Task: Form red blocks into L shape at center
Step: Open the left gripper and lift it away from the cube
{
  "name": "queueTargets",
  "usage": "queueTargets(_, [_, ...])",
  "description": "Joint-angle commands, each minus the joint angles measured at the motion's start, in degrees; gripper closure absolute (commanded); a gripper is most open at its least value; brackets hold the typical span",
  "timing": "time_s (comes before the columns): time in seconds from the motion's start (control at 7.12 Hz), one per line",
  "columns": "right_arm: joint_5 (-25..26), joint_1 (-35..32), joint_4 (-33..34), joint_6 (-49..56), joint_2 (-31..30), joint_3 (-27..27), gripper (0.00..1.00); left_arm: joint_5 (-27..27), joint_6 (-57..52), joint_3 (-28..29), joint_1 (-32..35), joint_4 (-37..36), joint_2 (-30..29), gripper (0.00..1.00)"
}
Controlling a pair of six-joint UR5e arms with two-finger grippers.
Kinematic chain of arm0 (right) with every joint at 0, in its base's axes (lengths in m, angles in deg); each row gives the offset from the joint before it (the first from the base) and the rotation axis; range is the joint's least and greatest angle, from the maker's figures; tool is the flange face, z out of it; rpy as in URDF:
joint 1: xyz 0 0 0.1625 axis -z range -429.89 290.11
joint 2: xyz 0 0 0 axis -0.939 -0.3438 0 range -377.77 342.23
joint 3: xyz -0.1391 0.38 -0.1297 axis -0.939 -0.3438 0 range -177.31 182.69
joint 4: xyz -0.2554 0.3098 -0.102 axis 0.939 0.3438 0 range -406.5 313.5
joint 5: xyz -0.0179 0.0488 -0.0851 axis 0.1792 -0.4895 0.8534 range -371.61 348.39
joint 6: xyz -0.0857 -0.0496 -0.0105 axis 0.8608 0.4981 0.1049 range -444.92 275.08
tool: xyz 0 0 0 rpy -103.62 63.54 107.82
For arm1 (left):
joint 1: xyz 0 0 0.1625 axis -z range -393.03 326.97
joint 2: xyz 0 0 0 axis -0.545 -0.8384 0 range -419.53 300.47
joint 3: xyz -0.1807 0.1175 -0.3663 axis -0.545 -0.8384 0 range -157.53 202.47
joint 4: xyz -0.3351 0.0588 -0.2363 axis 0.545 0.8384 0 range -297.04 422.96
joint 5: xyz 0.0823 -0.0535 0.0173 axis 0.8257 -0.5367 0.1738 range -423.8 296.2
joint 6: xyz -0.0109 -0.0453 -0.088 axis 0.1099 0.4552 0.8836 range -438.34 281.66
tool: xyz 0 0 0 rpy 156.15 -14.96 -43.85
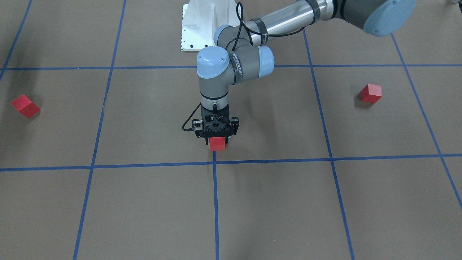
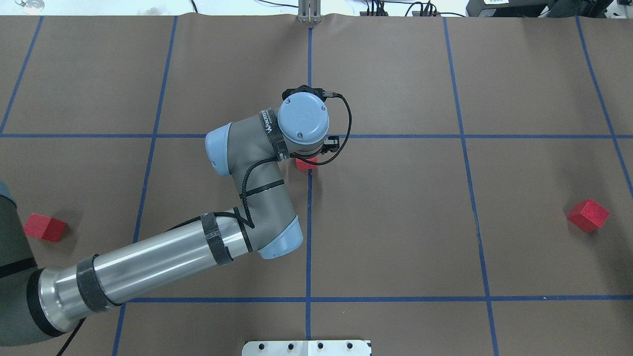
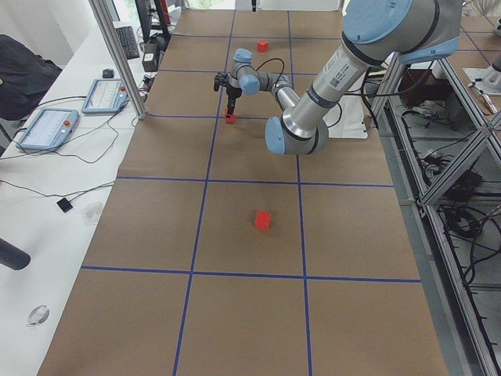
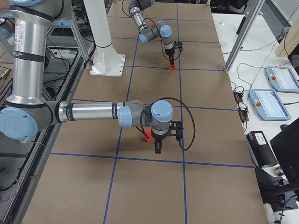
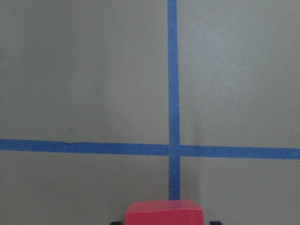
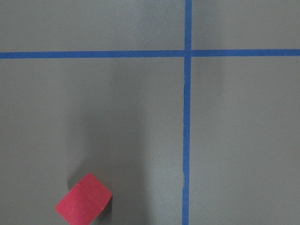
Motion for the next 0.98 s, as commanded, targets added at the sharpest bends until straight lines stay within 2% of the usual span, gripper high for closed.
queueTargets(0.0, [0.0, 0.0, -0.1, -0.5, 1.6, 0.5, 0.01, -0.3, 0.3, -2.0, 1.5, 0.4, -0.1, 0.00])
queueTargets(0.28, [0.0, 3.1, 0.5, -0.6, 5.1, 2.6, 0.01, -0.6, 0.1, -6.8, 4.6, -1.4, 0.5, 0.01])
queueTargets(0.42, [-0.1, 4.6, 0.3, -0.7, 6.0, 1.6, 0.01, -2.6, 0.0, -10.1, 6.1, -2.2, 2.5, 0.01])
queueTargets(0.56, [-1.0, 8.1, -3.3, -0.2, 6.0, 0.6, 0.01, -6.4, -0.3, -15.2, 9.0, -2.3, 6.1, 0.01])
queueTargets(0.84, [-0.9, 11.7, -19.6, 0.2, 1.8, -0.3, 0.01, -13.3, -0.3, -23.1, 16.1, -3.0, 13.4, 0.00])
